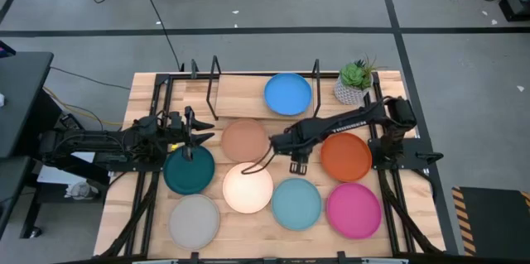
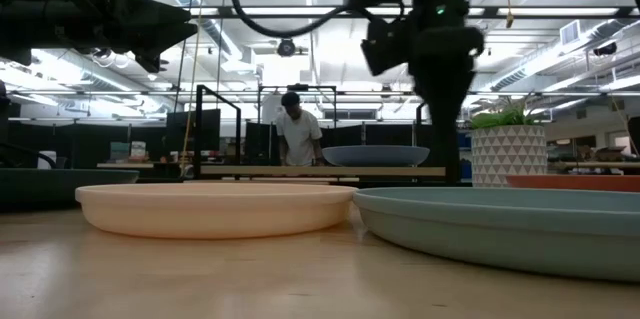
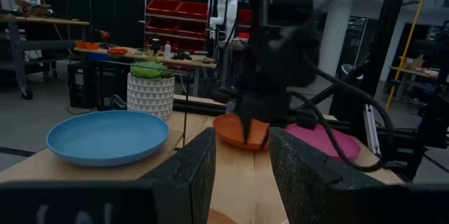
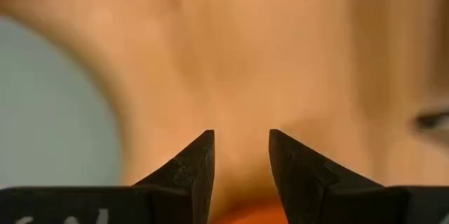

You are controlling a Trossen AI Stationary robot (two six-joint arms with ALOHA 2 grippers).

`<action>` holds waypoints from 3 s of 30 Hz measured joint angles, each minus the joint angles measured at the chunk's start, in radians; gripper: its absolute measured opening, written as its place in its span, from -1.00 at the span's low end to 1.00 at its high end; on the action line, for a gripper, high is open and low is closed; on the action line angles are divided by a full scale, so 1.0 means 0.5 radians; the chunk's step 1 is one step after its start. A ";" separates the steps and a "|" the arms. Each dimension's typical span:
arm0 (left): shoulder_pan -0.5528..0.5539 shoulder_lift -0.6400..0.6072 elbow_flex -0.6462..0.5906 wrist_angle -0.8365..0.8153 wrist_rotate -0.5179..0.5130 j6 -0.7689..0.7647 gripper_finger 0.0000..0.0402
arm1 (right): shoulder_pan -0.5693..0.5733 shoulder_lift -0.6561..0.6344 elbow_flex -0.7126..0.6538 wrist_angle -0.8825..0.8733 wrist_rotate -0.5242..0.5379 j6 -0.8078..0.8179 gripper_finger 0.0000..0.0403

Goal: Place and stack plates onto a shelf
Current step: Stack the orange plate on top of the blue plate on the shelf

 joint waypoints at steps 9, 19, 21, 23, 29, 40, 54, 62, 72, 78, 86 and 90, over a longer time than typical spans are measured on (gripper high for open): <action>0.000 0.000 0.000 0.000 0.000 -0.104 -0.30 | 0.233 0.000 -0.004 -0.424 0.010 0.532 -0.18; 0.000 0.000 0.000 0.000 0.000 -0.103 -0.30 | 0.295 0.002 -0.388 -0.188 -0.033 0.703 0.06; 0.000 0.000 0.000 0.000 -0.001 -0.103 -0.30 | 0.297 0.002 -0.452 -0.104 -0.077 0.695 0.06; 0.000 -0.001 0.000 0.000 -0.001 -0.103 -0.30 | 0.295 0.002 -0.498 -0.039 -0.107 0.681 0.06; 0.000 0.000 0.000 0.000 0.000 -0.103 -0.30 | 0.295 0.003 -0.571 0.007 -0.125 0.648 -0.10; 0.000 -0.001 0.000 0.000 -0.001 -0.102 -0.30 | 0.359 0.002 -0.514 0.110 -0.198 0.300 -0.71; 0.000 -0.001 0.000 0.000 0.000 -0.102 -0.30 | 0.484 0.003 0.129 -0.074 0.196 -0.526 -0.86; 0.000 -0.001 0.000 0.000 -0.001 -0.100 -0.30 | 0.423 0.003 0.442 -0.184 0.744 -0.867 -0.89; 0.000 -0.001 0.000 -0.001 -0.001 -0.081 -0.30 | -0.030 0.004 0.469 -0.154 0.742 -1.328 -0.87; 0.000 -0.001 0.000 0.000 -0.001 -0.081 -0.30 | -0.419 0.004 0.450 -0.063 0.629 -1.344 -0.88; 0.000 0.000 0.000 -0.002 -0.001 -0.081 -0.30 | -0.702 0.005 0.202 0.284 0.515 -1.501 -0.88; 0.000 0.000 0.000 -0.002 -0.001 -0.081 -0.30 | -0.733 0.005 0.115 0.418 0.453 -1.555 -0.86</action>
